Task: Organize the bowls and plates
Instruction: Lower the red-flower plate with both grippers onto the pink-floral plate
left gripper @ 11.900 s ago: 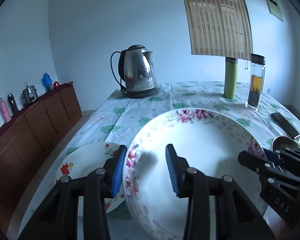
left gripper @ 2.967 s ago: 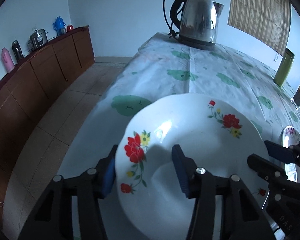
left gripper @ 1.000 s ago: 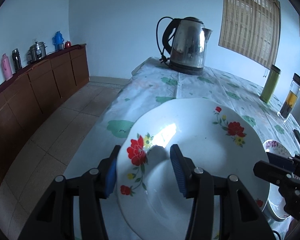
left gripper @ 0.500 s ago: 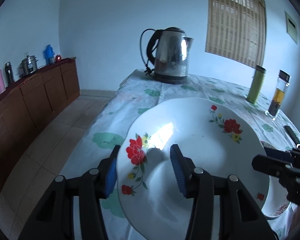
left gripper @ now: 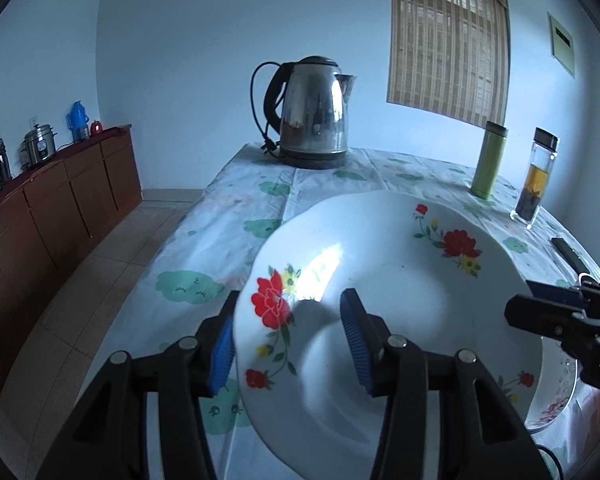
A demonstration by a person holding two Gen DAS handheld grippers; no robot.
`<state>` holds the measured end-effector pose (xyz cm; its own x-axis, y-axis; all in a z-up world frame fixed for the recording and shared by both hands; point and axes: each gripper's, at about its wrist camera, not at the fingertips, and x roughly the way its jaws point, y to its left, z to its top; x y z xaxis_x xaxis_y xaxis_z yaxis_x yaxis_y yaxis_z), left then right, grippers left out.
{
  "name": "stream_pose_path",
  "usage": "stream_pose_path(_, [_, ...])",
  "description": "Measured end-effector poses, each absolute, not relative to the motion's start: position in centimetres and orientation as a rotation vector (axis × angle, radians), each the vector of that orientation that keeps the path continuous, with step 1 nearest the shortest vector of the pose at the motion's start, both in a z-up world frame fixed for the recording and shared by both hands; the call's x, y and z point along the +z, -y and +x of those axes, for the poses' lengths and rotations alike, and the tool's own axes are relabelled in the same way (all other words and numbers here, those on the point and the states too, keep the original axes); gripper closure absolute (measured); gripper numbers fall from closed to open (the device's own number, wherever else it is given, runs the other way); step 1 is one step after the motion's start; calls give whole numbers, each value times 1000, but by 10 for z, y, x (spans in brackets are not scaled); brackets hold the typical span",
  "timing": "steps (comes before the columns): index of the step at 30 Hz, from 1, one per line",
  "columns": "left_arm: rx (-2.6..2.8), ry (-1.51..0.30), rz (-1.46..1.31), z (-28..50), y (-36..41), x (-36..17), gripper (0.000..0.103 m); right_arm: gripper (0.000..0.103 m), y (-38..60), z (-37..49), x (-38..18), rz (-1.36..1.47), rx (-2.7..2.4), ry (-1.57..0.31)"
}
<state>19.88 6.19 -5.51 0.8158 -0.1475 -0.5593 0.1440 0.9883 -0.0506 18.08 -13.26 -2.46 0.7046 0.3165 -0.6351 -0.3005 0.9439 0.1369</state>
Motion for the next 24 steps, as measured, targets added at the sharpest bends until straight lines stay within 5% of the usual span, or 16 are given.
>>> stream_pose_path(24, [-260, -551, 59, 189, -25, -53, 55, 73, 172, 168, -34, 78, 282, -720])
